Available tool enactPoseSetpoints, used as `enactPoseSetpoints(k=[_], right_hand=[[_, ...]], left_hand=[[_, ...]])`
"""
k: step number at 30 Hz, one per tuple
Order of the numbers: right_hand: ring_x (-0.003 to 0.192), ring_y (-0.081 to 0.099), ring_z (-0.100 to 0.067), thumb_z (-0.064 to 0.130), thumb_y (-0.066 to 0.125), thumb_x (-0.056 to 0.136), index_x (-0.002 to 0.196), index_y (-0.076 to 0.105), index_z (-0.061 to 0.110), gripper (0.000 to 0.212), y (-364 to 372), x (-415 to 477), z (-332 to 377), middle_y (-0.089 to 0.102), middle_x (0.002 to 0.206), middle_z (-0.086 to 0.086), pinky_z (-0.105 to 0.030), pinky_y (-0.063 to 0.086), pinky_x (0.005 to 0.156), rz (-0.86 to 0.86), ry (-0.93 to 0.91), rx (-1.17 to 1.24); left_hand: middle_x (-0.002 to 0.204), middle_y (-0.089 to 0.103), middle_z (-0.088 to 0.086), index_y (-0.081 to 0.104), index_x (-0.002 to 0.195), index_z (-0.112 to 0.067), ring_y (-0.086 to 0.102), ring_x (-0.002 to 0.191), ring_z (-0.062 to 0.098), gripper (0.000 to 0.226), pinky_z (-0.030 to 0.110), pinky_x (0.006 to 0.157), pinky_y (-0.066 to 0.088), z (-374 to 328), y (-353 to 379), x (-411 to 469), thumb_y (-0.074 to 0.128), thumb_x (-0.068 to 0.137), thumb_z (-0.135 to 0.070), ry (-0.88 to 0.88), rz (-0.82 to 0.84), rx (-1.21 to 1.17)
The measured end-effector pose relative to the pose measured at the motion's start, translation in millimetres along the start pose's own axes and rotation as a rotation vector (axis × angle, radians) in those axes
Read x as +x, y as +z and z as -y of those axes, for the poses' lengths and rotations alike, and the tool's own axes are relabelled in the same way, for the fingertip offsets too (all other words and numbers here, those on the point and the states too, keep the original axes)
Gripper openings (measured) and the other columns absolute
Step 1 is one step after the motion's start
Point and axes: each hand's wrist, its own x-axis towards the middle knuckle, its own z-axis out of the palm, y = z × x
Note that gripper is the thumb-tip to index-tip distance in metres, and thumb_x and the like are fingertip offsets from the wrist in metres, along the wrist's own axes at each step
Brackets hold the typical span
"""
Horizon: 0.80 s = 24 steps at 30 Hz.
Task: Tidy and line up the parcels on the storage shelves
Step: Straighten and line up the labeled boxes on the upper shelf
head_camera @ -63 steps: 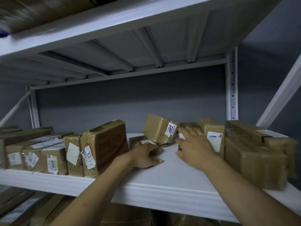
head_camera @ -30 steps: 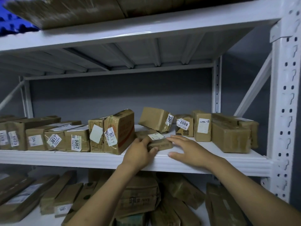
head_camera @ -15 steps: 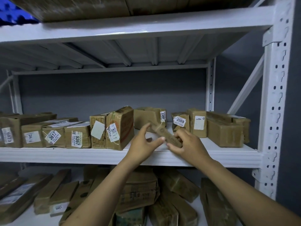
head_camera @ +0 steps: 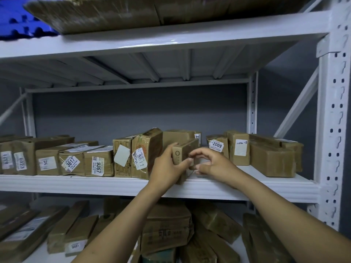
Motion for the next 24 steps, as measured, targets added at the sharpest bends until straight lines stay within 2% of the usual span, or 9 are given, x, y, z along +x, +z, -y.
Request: enactPoseSetpoints(k=[4,6,8,11,13,17,19,22,24], right_hand=[[0.119,0.055,-0.015,0.012,0.070,0.086,0.123,0.053,0.030,0.045,-0.4,12.7,-4.9,0.052,0.130,0.006,-0.034,0.048,0.096,-0.282,0.000,-0.254],[0.128,0.044,-0.019,0.023,0.073,0.084,0.138,0.042,0.026,0.063,-8.8,16.1,-7.7,0.042,0.141,0.001,-0.034,0.040,0.103,-0.443,0.066,-0.350],[0.131,0.042,-0.022,0.029,0.076,0.081,0.146,0.030,0.024,0.080,-18.0,18.0,-13.0,0.039,0.146,-0.001,-0.037,0.039,0.106,-0.471,0.168,-0.257],[0.109,0.060,-0.016,0.022,0.076,0.082,0.129,0.046,0.025,0.056,-26.4,10.6,-16.0,0.059,0.130,-0.001,-0.030,0.048,0.093,-0.382,0.180,0.046],[0.099,0.063,-0.011,0.022,0.076,0.082,0.120,0.053,0.024,0.044,-30.7,0.6,-13.6,0.065,0.119,0.003,-0.026,0.050,0.083,-0.432,0.124,0.030],[0.102,0.054,-0.012,0.027,0.078,0.079,0.134,0.042,0.024,0.066,-38.9,-14.6,-2.8,0.057,0.119,0.004,-0.025,0.041,0.079,-0.639,0.043,-0.225],[0.113,0.049,-0.014,0.028,0.078,0.079,0.141,0.035,0.029,0.076,-39.5,-19.2,0.7,0.052,0.132,0.002,-0.026,0.039,0.086,-0.565,0.017,-0.302],[0.129,0.045,-0.013,0.042,0.079,0.074,0.145,0.026,0.047,0.088,-35.4,-25.4,4.0,0.041,0.146,0.009,-0.035,0.042,0.104,-0.308,-0.005,-0.262],[0.118,0.059,-0.015,0.044,0.080,0.072,0.138,0.030,0.058,0.083,-32.3,-26.4,3.1,0.043,0.146,0.012,-0.042,0.049,0.100,-0.161,-0.048,-0.149]], left_hand=[[0.088,0.059,-0.017,0.054,0.105,-0.026,0.058,0.082,0.003,0.021,0.017,0.065,0.048,4.4,-14.5,4.0,0.066,0.089,-0.027,-0.036,-0.154,0.001],[0.093,0.059,-0.016,0.051,0.109,-0.026,0.057,0.087,0.003,0.020,0.018,0.070,0.045,5.4,-20.2,3.1,0.062,0.092,-0.023,-0.051,-0.168,-0.103],[0.100,0.058,-0.017,0.049,0.115,-0.027,0.056,0.095,0.003,0.022,0.012,0.072,0.042,4.6,-22.4,1.0,0.056,0.096,-0.020,-0.042,-0.153,-0.191],[0.123,0.055,-0.010,0.042,0.135,-0.026,0.052,0.116,0.011,0.038,0.015,0.086,0.041,2.6,-17.7,2.5,0.050,0.099,-0.021,-0.037,-0.141,-0.200],[0.142,0.045,-0.001,0.026,0.150,-0.023,0.041,0.132,0.017,0.057,0.028,0.104,0.037,2.8,-11.6,8.4,0.050,0.099,-0.024,-0.058,-0.145,-0.111],[0.153,0.026,0.007,0.001,0.155,-0.026,0.035,0.137,0.022,0.088,0.035,0.109,0.033,7.1,5.4,17.7,0.063,0.092,-0.028,-0.053,-0.005,0.024],[0.152,0.031,0.005,0.001,0.154,-0.032,0.035,0.138,0.020,0.091,0.036,0.112,0.033,8.3,14.8,18.9,0.065,0.090,-0.033,-0.008,0.105,0.034],[0.149,0.040,0.002,0.007,0.151,-0.044,0.043,0.132,0.015,0.089,0.042,0.108,0.040,7.2,24.6,18.8,0.069,0.086,-0.035,0.077,0.196,-0.043],[0.147,0.041,-0.001,0.012,0.149,-0.045,0.044,0.127,0.010,0.086,0.035,0.108,0.040,5.9,25.1,18.1,0.070,0.087,-0.029,0.123,0.247,-0.073]])
